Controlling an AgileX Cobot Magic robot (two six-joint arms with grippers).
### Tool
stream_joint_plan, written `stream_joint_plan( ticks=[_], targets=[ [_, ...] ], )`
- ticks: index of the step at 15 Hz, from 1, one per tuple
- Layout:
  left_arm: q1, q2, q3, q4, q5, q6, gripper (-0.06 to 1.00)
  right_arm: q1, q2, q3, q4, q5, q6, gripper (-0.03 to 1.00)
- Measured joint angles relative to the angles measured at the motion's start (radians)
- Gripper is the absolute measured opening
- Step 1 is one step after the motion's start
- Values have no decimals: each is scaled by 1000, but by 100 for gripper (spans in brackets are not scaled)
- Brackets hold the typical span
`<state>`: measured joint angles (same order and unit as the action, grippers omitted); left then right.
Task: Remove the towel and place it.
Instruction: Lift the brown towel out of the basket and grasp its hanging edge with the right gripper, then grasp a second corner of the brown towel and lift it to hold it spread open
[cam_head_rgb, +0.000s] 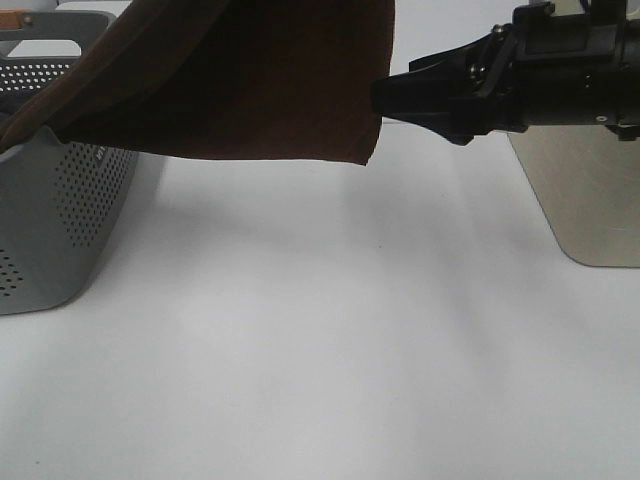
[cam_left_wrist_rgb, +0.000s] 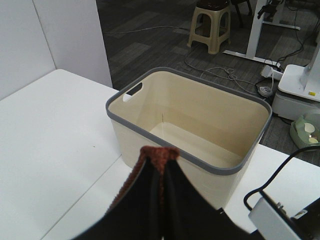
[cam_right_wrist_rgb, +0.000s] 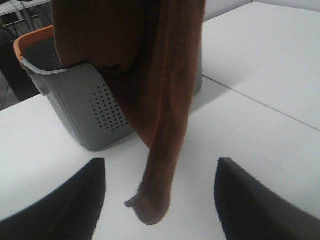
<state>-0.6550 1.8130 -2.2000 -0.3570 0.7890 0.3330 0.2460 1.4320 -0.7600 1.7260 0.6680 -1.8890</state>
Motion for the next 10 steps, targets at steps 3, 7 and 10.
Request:
stream_joint_plan(
  ticks=[3, 7, 10],
  targets=[
    [0, 0, 0, -1, -31, 0, 0, 0, 97, -35, 9, 71, -27, 60],
    [0, 2, 0, -7, -54, 0, 0, 0, 161, -85, 9, 103, -41, 56],
    [0, 21, 0, -10, -55, 0, 0, 0, 168, -93, 12, 104, -44, 32]
  ],
)
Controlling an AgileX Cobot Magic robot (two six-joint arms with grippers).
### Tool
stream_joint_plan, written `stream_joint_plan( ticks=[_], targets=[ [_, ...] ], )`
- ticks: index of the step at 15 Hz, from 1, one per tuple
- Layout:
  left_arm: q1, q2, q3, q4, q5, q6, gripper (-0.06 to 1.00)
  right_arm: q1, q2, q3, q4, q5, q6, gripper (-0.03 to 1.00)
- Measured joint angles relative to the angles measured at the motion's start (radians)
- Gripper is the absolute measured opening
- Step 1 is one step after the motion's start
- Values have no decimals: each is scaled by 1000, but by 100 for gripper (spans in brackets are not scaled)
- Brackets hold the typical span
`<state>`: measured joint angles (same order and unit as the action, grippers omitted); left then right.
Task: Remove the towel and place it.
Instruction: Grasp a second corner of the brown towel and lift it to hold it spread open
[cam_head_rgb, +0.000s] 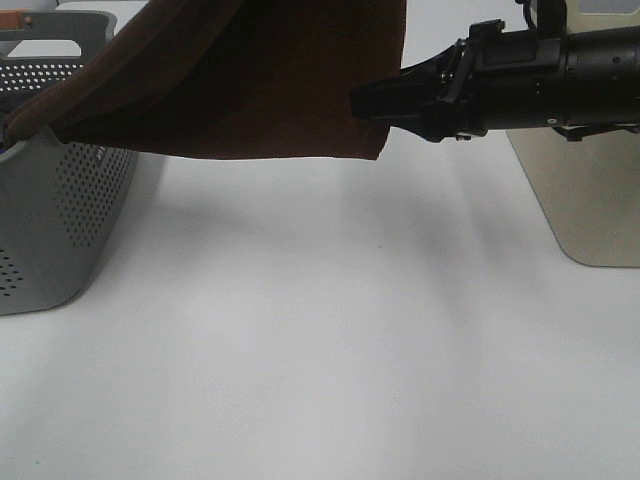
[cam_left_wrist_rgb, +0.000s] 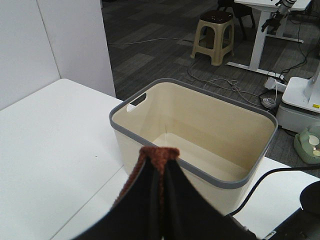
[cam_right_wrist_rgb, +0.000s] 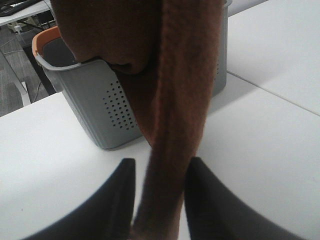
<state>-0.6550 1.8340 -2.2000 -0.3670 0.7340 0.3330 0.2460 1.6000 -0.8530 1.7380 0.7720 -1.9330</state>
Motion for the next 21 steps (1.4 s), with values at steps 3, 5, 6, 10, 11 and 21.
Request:
stream_joint_plan(
  ticks=[3, 5, 6, 10, 11, 21],
  targets=[
    [0, 8, 0, -1, -8, 0, 0, 0, 0, 0, 0, -1, 6, 3],
    [0, 8, 0, -3, -26, 0, 0, 0, 0, 0, 3, -4, 61, 0],
    [0, 8, 0, 4, -28, 0, 0, 0, 0, -1, -4, -16, 118, 0],
    [0, 14, 0, 207, -19, -117, 0, 0, -3, -118, -405, -31, 616, 0],
    [0, 22, 0, 294, 4, -193, 0, 0, -11, -171, -592, -30, 842, 0],
    [0, 82, -127, 548, 105, -386, 0, 0, -102, -795, -1521, 276, 1750, 0]
  ],
)
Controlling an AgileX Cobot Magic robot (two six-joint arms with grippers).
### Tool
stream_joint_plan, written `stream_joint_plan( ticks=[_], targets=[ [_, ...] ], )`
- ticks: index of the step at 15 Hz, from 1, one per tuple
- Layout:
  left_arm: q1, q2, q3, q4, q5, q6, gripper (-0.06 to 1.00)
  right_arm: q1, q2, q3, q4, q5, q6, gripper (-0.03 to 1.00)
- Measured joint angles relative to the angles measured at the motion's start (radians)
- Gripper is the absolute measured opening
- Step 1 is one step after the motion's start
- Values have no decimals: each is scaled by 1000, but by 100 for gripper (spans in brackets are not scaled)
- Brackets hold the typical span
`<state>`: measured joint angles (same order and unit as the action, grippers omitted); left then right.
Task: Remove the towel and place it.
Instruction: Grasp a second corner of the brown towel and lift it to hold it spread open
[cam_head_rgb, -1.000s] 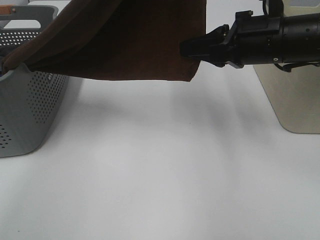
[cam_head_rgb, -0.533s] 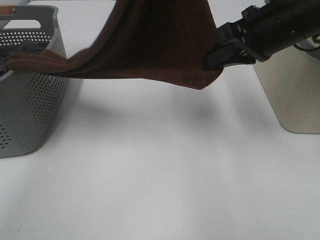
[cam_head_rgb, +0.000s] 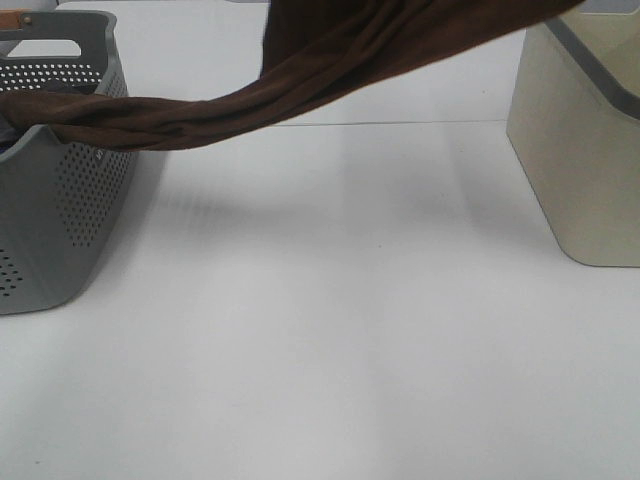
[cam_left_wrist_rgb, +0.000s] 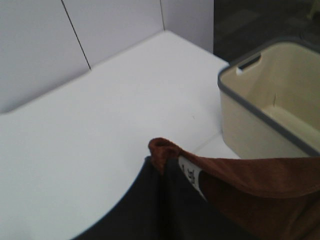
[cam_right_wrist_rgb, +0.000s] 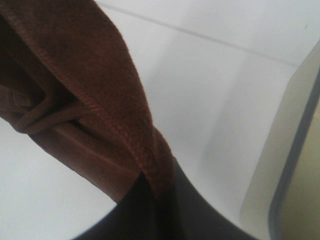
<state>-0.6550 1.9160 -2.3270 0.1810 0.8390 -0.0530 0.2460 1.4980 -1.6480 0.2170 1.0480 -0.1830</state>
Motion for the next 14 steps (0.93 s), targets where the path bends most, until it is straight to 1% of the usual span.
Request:
stream_joint_plan(
  ticks=[2, 3, 5, 8, 10, 12, 13, 14],
  targets=[
    [0, -49, -80, 30, -3, 0, 0, 0, -11, -152, -64, 0, 1, 0],
    [0, -69, -98, 50, -3, 0, 0, 0, -12, -215, -80, -1, 1, 0],
    [0, -93, -106, 118, 3, 0, 0, 0, -13, -299, -90, -3, 1, 0],
    [0, -84, -106, 218, 70, -29, 0, 1, -10, -322, -49, -16, 1, 0],
    [-3, -53, -99, 282, 104, -47, 0, 1, 23, -322, -41, -9, 1, 0],
    [13, 7, -99, 310, 113, -62, 0, 1, 86, -322, -71, -20, 1, 0],
    [36, 44, -99, 310, 112, -83, 0, 1, 123, -322, -99, -52, 1, 0],
    [47, 62, -98, 309, 108, -91, 0, 2, 169, -322, -129, -104, 1, 0]
  ],
)
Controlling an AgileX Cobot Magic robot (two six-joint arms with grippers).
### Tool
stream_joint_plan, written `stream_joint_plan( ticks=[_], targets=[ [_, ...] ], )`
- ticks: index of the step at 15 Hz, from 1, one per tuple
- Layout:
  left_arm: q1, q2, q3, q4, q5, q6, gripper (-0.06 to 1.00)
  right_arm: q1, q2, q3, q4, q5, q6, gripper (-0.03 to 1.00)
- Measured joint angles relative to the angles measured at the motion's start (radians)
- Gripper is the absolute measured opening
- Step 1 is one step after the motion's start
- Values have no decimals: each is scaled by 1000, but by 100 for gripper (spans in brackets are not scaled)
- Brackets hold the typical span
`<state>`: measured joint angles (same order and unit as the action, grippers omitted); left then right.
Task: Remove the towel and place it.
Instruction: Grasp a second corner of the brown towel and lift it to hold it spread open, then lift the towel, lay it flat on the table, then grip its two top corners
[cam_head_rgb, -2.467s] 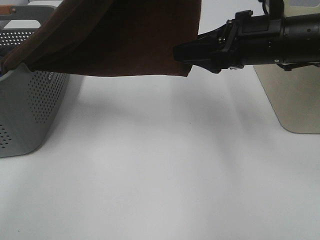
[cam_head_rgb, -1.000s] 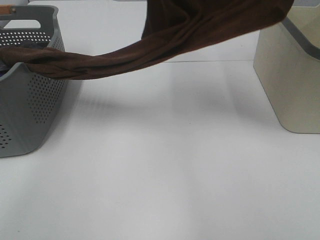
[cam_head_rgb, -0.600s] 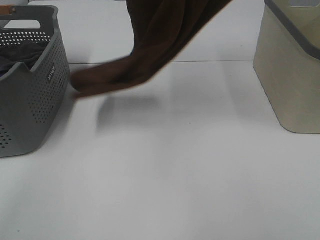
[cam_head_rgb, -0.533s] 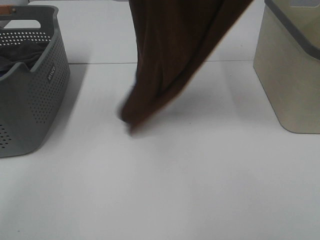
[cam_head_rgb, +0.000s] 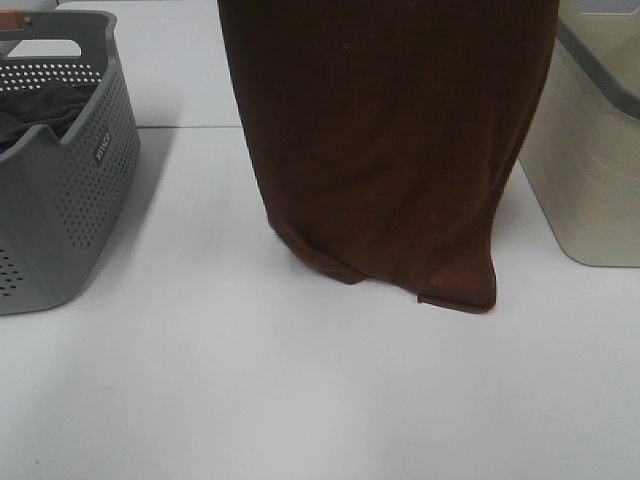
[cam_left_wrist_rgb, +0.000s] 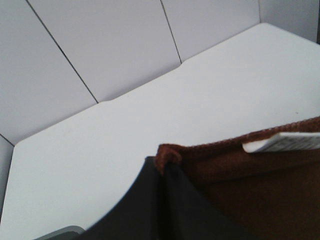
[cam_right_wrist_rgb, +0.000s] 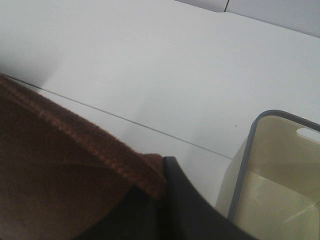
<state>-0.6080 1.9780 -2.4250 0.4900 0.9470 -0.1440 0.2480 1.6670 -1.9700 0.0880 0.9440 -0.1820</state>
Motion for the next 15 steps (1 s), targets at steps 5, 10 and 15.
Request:
stream_joint_plan(
  ticks=[5, 10, 15],
  targets=[
    [165, 186, 10, -22, -313, -102, 0, 1, 173, 1, -72, -422, -2, 0],
    [252, 116, 10, 6, -824, -208, 0, 11, 147, -111, -88, -781, -34, 0],
    [248, 112, 8, 14, -758, -211, 0, 12, 137, -111, -88, -639, -54, 0]
  ],
)
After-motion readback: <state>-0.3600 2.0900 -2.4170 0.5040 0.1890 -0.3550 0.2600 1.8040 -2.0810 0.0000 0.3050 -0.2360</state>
